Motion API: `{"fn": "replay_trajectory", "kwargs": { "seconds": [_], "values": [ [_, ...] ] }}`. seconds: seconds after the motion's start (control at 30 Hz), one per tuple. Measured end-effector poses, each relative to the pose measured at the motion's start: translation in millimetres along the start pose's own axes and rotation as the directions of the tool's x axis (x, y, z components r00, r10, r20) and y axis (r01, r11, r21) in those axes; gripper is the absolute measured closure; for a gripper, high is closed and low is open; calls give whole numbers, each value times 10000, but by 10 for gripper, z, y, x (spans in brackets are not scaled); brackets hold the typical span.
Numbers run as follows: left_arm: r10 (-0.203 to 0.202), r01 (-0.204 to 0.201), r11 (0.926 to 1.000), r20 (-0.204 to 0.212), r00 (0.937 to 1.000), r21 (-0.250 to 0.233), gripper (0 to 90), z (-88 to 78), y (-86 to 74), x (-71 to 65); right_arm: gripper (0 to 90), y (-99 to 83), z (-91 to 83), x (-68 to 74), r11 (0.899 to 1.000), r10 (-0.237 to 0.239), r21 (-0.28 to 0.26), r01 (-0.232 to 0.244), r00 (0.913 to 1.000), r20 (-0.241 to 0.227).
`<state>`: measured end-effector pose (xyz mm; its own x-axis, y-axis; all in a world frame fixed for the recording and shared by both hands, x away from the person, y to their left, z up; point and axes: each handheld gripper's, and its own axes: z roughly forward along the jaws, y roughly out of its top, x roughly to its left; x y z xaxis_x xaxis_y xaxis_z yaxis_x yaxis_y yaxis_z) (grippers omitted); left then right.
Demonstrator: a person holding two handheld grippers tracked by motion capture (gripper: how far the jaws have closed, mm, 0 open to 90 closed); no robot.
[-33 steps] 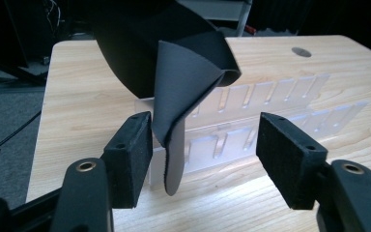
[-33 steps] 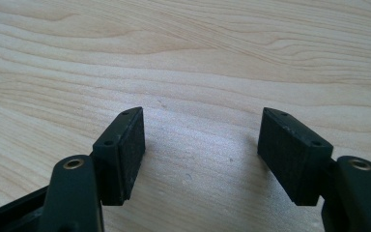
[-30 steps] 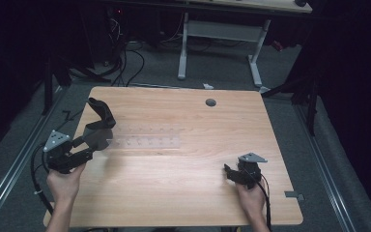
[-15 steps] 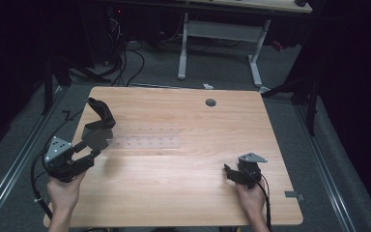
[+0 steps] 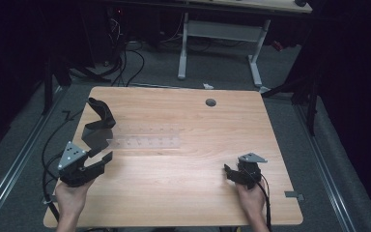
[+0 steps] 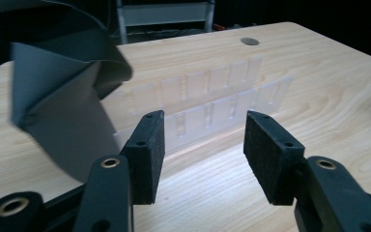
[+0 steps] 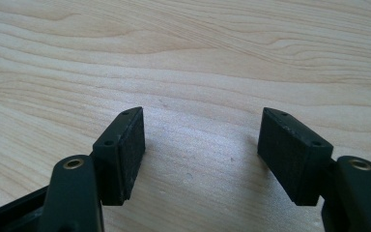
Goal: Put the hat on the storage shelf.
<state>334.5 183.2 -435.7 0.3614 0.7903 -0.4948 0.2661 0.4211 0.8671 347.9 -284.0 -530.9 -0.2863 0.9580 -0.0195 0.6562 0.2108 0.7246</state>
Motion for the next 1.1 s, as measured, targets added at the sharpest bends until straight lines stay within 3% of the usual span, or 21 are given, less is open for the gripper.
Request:
{"fn": "replay_trajectory", "kwargs": {
  "seconds": [0.23,0.43,0.5,0.6,0.87,1.0,1.1],
  "values": [
    [52,-61,9981,154,9999,612,472,76,-101,-104,340,0,-1,1,10000,1,4,-1,10000,-3],
    [215,-273,9971,807,9965,711,547,139,-188,-215,340,-1,-1,1,10000,1,2,-1,10000,-9],
    [376,-451,9963,1017,9941,725,547,161,-223,-259,340,-1,-1,1,10000,-1,3,1,10000,-8],
    [272,-387,9941,1116,9934,1016,521,216,-265,-306,340,-1,-2,2,10000,2,5,-2,10000,-2],
    [458,-642,9864,1223,9914,1510,455,356,-405,-394,339,-2,-3,3,10000,14,8,-14,10000,-1],
    [766,-989,9771,1220,9896,1884,442,432,-501,-406,339,-2,-3,3,10000,17,9,-17,10000,-4],
    [748,-1009,9714,1264,9892,2148,441,490,-587,-407,339,-2,-3,3,10000,18,9,-18,10000,-1]
  ]
}}
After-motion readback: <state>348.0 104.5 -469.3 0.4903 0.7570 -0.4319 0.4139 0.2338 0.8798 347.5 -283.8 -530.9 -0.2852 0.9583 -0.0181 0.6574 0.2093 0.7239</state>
